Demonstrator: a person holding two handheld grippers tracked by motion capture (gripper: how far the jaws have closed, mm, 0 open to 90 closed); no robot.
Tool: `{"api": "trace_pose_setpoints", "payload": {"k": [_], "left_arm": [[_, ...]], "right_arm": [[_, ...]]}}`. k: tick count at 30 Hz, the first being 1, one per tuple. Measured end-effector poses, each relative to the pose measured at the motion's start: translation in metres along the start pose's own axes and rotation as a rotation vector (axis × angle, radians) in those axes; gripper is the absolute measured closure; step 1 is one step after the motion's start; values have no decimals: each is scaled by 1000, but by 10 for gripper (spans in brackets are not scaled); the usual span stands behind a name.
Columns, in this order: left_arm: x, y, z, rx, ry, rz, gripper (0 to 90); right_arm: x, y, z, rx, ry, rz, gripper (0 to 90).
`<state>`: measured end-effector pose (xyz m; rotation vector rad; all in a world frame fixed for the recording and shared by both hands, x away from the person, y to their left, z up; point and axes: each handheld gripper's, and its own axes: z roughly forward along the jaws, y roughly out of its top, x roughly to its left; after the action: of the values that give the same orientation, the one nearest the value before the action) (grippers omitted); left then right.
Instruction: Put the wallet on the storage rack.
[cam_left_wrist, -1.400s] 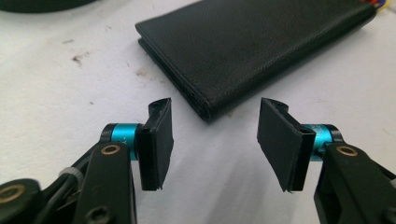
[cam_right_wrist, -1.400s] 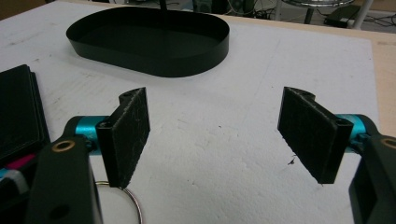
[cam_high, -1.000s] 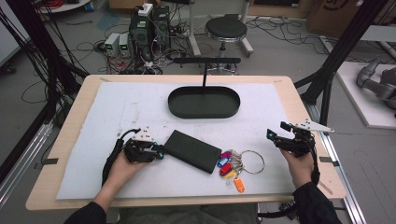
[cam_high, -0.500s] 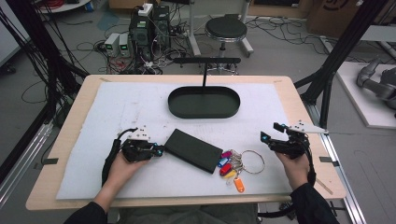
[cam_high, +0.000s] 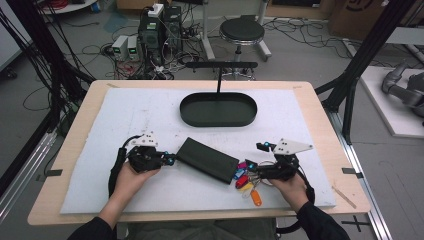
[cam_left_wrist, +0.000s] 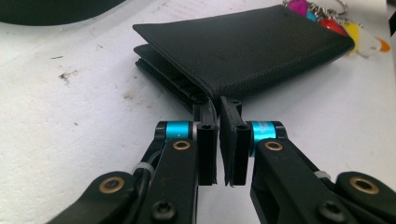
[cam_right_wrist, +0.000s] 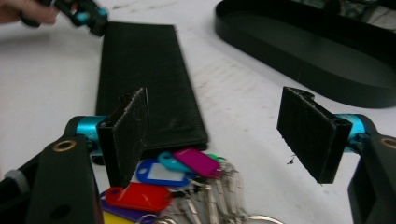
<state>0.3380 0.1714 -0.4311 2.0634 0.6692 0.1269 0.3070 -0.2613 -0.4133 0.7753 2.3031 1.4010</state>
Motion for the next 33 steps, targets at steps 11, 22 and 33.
{"api": "trace_pose_setpoints", "payload": {"k": [11,22,33], "left_arm": [[2,1,-1,-23,-9,-62,877],[4,1,-1,-43,-15,-99,877],[5,1,-1,-46,-24,-116,883]], "right_arm": [[34,-1,24,123,123,-220,320],[67,-6,47,246,84,-444,379],[75,-10,51,268,23,-564,521]]}}
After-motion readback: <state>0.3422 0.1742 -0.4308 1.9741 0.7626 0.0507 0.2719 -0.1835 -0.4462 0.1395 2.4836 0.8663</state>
